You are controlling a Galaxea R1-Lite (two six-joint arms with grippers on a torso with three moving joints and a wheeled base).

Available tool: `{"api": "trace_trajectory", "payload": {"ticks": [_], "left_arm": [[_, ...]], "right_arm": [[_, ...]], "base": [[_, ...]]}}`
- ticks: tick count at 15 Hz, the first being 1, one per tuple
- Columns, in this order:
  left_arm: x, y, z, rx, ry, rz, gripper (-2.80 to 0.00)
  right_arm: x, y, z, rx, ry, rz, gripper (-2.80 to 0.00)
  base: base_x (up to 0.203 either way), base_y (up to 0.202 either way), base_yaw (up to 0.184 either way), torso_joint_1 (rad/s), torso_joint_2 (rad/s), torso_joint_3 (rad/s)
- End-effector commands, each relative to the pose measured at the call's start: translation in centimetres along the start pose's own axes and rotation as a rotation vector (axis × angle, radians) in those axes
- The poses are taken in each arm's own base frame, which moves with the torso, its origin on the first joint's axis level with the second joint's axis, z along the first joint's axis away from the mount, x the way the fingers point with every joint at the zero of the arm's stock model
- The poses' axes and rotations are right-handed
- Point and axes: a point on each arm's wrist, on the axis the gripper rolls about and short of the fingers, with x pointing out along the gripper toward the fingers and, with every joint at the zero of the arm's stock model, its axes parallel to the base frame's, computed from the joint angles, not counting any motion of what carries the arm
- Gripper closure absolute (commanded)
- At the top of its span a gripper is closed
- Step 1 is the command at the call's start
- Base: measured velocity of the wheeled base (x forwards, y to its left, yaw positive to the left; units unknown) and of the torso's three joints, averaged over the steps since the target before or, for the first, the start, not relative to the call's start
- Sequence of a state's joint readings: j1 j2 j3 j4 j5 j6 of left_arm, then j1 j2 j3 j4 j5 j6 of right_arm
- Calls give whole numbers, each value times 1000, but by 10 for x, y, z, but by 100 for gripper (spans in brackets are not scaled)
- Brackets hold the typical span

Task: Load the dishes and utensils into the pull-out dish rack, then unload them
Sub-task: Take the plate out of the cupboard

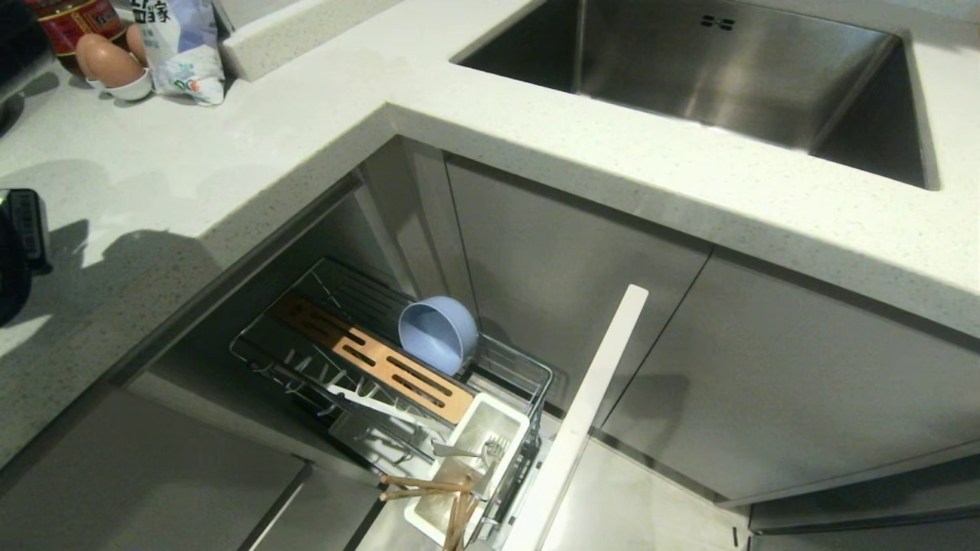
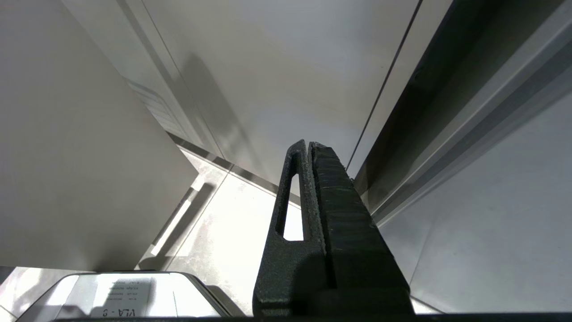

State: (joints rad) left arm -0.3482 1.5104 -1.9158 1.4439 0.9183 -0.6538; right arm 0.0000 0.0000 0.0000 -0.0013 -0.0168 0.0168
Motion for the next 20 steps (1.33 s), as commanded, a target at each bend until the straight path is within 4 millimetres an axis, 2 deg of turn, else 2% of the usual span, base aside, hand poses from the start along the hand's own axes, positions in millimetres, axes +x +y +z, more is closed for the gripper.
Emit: {"api": "trace_trajectory", "payload": {"ticks": [1, 4, 8, 11, 17, 20], "left_arm": [[-11, 18, -3, -30, -28, -8, 0], [-23, 42, -12, -20, -30, -19, 0], [-26, 47, -14, -25, -27, -38, 0], [-24, 43, -14, -18, 2, -68, 0], [-10, 14, -12, 56, 90, -84, 0], [-7, 10, -12, 66, 96, -79, 0]], "right_arm": [[0, 0, 0, 0, 0, 0, 0], [0, 0, 0, 0, 1, 0, 0], [0, 0, 0, 0, 1, 0, 0], [0, 0, 0, 0, 0, 0, 0], [0, 0, 0, 0, 1, 0, 0], [0, 0, 0, 0, 1, 0, 0]], "base": [[0, 0, 0, 0, 0, 0], [0, 0, 0, 0, 0, 0], [0, 0, 0, 0, 0, 0], [0, 0, 0, 0, 0, 0], [0, 0, 0, 0, 0, 0], [0, 0, 0, 0, 0, 0]]}}
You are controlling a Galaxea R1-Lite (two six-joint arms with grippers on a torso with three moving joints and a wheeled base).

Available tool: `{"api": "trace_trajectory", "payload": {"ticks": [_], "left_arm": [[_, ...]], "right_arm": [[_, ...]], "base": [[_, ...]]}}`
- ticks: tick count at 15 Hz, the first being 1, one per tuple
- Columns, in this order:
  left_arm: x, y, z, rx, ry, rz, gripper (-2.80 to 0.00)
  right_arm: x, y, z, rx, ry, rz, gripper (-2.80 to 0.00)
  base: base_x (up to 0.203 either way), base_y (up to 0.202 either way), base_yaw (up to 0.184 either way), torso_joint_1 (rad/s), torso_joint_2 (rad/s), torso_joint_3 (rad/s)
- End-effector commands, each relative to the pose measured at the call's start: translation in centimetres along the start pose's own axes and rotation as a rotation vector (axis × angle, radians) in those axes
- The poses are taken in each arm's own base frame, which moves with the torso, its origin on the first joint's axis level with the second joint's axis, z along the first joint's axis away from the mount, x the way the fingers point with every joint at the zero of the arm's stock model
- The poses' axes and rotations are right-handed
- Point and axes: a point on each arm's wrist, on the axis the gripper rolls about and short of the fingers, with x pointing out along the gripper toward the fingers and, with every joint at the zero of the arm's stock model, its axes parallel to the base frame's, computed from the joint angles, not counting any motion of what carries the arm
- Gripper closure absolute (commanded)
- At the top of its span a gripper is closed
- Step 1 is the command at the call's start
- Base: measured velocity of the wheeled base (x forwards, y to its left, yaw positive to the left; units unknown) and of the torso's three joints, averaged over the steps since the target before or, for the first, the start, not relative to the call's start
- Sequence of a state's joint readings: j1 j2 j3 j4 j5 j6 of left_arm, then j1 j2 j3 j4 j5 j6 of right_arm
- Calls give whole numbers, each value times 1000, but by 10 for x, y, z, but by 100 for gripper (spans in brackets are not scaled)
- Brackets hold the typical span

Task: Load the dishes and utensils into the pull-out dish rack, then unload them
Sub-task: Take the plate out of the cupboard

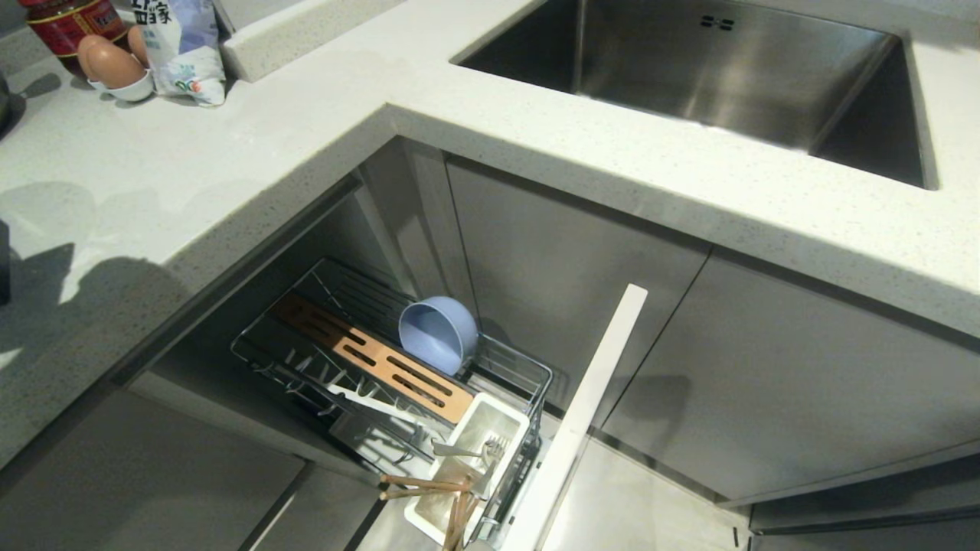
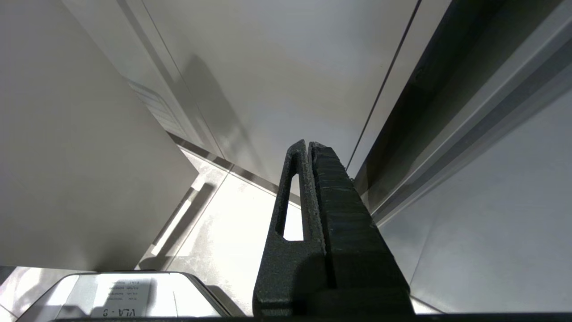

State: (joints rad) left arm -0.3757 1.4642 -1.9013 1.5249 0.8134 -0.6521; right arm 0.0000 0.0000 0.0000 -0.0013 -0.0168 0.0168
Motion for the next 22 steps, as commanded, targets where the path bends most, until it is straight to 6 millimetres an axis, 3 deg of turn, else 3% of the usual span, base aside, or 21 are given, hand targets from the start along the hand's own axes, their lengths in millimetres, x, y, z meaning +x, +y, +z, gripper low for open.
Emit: {"api": "trace_trajectory", "payload": {"ticks": [1, 8, 9, 17, 22], "left_arm": [[3, -5, 1, 9, 13, 6, 0], [1, -2, 0, 3, 4, 5, 0], [0, 0, 0, -1, 2, 4, -280], [-10, 14, -3, -48, -51, -15, -280], [-54, 22, 6, -268, -295, -411, -280]], "right_arm": [[0, 0, 0, 0, 0, 0, 0], [0, 0, 0, 0, 1, 0, 0], [0, 0, 0, 0, 1, 0, 0], [0, 0, 0, 0, 0, 0, 0], [0, 0, 0, 0, 0, 0, 0]], "base": [[0, 0, 0, 0, 0, 0], [0, 0, 0, 0, 0, 0], [0, 0, 0, 0, 0, 0], [0, 0, 0, 0, 0, 0], [0, 0, 0, 0, 0, 0]]}}
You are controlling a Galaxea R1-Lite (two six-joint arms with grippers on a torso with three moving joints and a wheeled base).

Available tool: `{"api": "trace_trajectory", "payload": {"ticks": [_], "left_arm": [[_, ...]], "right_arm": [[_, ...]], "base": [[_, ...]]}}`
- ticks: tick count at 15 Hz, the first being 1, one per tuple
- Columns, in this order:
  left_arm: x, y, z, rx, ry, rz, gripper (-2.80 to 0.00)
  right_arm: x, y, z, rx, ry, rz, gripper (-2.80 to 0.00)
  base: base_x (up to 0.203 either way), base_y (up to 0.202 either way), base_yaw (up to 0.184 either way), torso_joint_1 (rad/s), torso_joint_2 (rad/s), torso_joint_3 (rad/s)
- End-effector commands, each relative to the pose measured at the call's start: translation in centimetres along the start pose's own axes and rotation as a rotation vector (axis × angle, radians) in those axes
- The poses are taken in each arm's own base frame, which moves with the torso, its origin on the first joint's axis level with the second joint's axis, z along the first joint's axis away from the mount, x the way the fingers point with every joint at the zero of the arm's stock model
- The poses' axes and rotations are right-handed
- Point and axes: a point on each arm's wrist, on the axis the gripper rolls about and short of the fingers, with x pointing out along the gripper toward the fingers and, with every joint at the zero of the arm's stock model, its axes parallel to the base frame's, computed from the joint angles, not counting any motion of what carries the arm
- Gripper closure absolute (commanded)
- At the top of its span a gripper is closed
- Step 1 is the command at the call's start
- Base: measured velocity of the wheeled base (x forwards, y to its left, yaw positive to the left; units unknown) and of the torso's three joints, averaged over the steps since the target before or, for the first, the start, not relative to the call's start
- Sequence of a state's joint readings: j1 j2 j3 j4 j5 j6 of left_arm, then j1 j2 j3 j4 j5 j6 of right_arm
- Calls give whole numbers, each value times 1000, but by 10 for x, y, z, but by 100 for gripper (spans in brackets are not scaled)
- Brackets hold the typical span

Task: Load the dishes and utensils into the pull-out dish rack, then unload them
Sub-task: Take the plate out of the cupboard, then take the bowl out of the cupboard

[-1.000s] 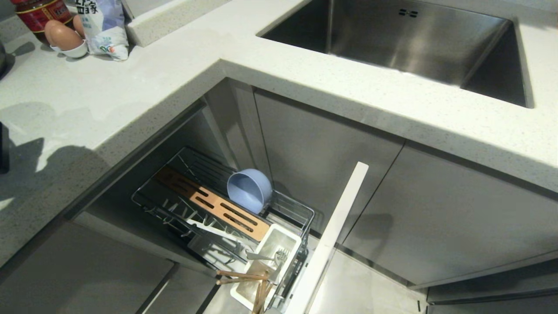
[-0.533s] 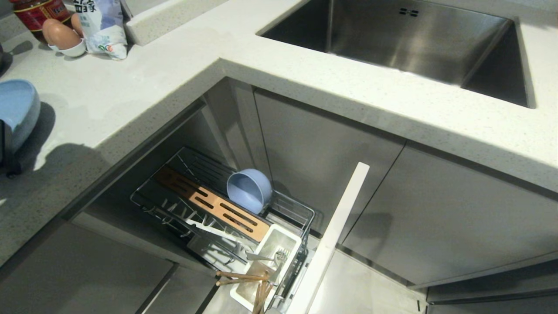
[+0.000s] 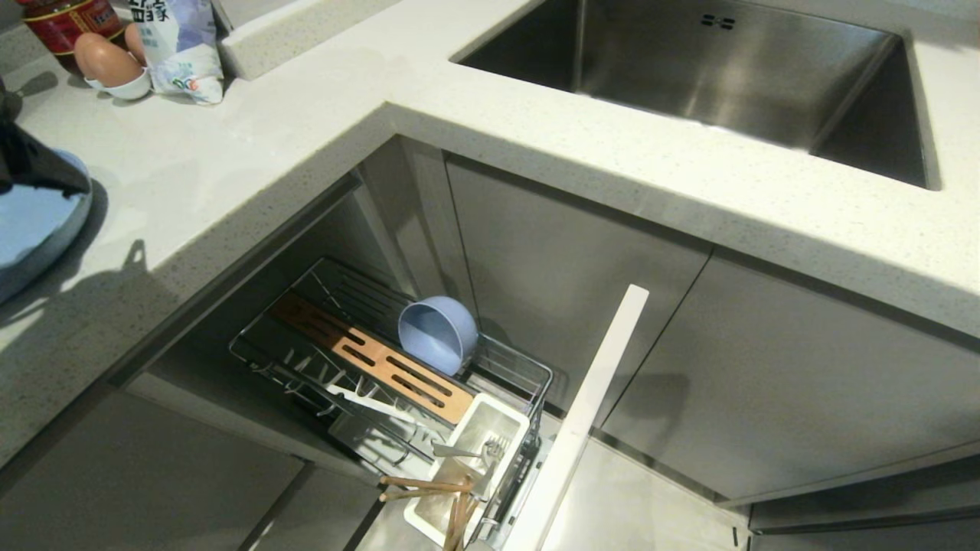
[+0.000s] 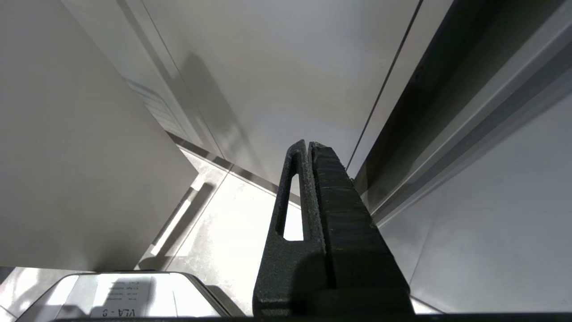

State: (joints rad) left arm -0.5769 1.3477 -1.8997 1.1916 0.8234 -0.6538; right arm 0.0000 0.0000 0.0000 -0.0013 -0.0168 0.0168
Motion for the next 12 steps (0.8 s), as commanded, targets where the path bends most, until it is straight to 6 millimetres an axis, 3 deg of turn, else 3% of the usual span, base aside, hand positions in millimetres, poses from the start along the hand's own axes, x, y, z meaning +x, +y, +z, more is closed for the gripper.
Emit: {"api": "trace_trajectory", "payload": {"ticks": [1, 3, 4, 7, 12], "left_arm": [[-20, 8, 8, -101, -73, -131, -280], [-36, 7, 26, -278, -149, -368, -280], [-40, 7, 29, -303, -138, -471, 0], [-36, -9, 28, -347, -124, -601, 0], [-17, -70, -11, -322, 40, -691, 0]], "right_arm": [[0, 0, 0, 0, 1, 0, 0], [0, 0, 0, 0, 1, 0, 0], [0, 0, 0, 0, 1, 0, 0], [0, 0, 0, 0, 1, 0, 0], [0, 0, 0, 0, 1, 0, 0]], "base": [[0, 0, 0, 0, 0, 0], [0, 0, 0, 0, 0, 0], [0, 0, 0, 0, 0, 0], [0, 0, 0, 0, 0, 0], [0, 0, 0, 0, 0, 0]]}}
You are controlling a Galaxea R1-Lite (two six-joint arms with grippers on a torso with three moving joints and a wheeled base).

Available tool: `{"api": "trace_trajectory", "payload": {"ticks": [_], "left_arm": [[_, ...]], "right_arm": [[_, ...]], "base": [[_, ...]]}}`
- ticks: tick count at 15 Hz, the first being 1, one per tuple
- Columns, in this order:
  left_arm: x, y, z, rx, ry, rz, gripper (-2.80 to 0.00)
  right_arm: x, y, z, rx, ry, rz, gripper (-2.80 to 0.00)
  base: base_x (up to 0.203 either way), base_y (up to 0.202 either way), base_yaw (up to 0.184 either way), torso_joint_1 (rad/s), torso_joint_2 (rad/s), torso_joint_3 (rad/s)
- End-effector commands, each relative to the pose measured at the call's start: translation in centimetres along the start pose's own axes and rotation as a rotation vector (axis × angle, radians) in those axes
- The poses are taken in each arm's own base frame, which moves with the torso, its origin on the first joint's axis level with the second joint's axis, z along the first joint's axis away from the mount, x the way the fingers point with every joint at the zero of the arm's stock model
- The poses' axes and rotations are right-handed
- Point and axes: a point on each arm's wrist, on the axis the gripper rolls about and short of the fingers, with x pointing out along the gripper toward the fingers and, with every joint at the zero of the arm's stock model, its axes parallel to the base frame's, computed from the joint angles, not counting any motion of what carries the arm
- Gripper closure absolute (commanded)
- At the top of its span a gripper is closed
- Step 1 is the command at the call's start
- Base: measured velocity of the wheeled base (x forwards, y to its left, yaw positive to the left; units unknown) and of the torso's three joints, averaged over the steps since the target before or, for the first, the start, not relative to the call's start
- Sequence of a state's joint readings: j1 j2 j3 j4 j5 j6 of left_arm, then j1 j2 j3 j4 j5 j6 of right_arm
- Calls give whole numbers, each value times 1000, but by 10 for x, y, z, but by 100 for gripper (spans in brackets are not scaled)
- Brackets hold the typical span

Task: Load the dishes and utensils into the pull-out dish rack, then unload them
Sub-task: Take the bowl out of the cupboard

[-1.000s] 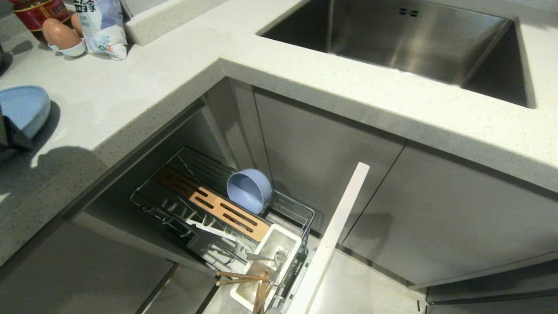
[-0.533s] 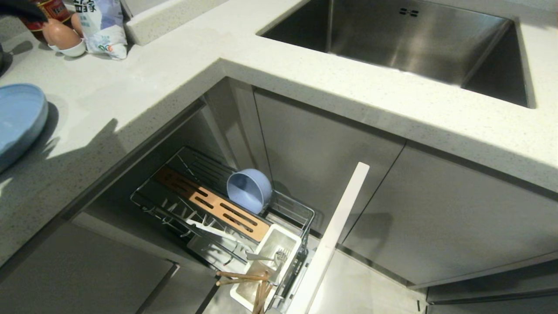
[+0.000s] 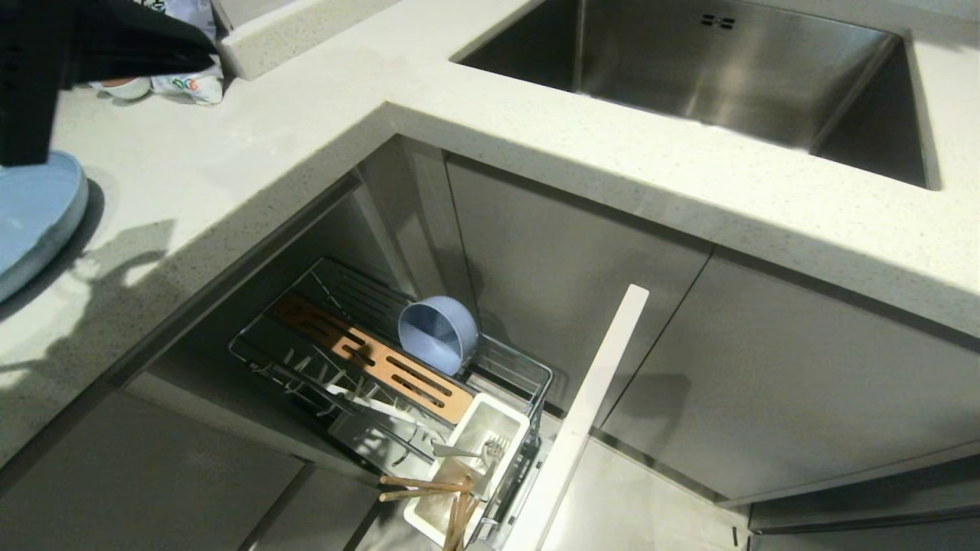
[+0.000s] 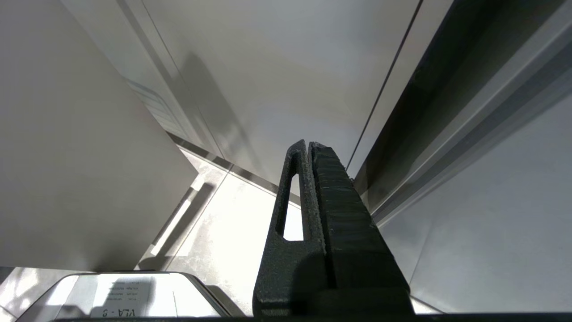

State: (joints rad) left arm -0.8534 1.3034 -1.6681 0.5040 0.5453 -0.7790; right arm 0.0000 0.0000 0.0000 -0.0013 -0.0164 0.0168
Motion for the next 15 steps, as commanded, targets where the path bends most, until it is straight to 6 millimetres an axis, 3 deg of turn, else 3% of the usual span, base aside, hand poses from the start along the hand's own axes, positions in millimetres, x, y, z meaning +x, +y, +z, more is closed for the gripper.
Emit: {"api": "trace_trajectory", "payload": {"ticks": [1, 5, 9, 12, 15], "left_arm": [[21, -8, -28, 4, 91, 16, 0], [54, -7, -74, 13, 204, 111, 0], [94, 20, -118, 47, 262, 307, 0], [128, 40, -140, 49, 257, 396, 0], [149, 54, -161, 68, 273, 440, 0]], "right_arm": [[0, 0, 0, 0, 0, 0, 0], [0, 0, 0, 0, 1, -1, 0], [0, 0, 0, 0, 1, -1, 0], [0, 0, 0, 0, 0, 0, 0], [0, 0, 0, 0, 1, -1, 0]], "base": [[0, 0, 0, 0, 0, 0], [0, 0, 0, 0, 0, 0], [0, 0, 0, 0, 0, 0], [0, 0, 0, 0, 0, 0], [0, 0, 0, 0, 0, 0]]}}
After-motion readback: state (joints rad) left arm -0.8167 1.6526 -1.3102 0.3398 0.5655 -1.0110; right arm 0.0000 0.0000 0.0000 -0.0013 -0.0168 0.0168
